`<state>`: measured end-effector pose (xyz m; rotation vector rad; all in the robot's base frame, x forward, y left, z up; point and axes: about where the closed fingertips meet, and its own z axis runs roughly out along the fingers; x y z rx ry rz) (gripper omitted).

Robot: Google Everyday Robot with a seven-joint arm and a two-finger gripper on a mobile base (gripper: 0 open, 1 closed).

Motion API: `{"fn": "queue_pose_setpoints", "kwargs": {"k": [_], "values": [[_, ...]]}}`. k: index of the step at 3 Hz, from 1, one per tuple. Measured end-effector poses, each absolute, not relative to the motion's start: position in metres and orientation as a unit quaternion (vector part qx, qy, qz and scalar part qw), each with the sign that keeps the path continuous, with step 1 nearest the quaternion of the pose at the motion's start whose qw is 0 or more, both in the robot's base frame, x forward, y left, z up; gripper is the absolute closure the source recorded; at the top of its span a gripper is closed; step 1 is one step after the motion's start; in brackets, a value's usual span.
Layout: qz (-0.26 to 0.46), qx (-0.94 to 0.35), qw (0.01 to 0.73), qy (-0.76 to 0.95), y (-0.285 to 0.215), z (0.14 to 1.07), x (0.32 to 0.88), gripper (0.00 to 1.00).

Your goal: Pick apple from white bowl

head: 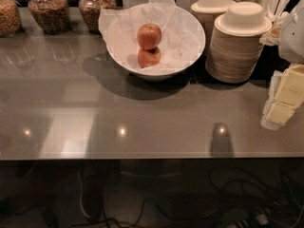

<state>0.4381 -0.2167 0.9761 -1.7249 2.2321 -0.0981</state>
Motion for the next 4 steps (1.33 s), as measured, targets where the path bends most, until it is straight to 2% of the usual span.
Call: {"fn": "queue_pose_setpoints", "kwargs": {"k": [2,4], "values": [[-0.034,-0.601,0.170,0.780,-0.215,0.978,0.442,0.00],[-0.006,-0.581,0.250,0.774,-0.185,0.965,0.496,0.00]]}}
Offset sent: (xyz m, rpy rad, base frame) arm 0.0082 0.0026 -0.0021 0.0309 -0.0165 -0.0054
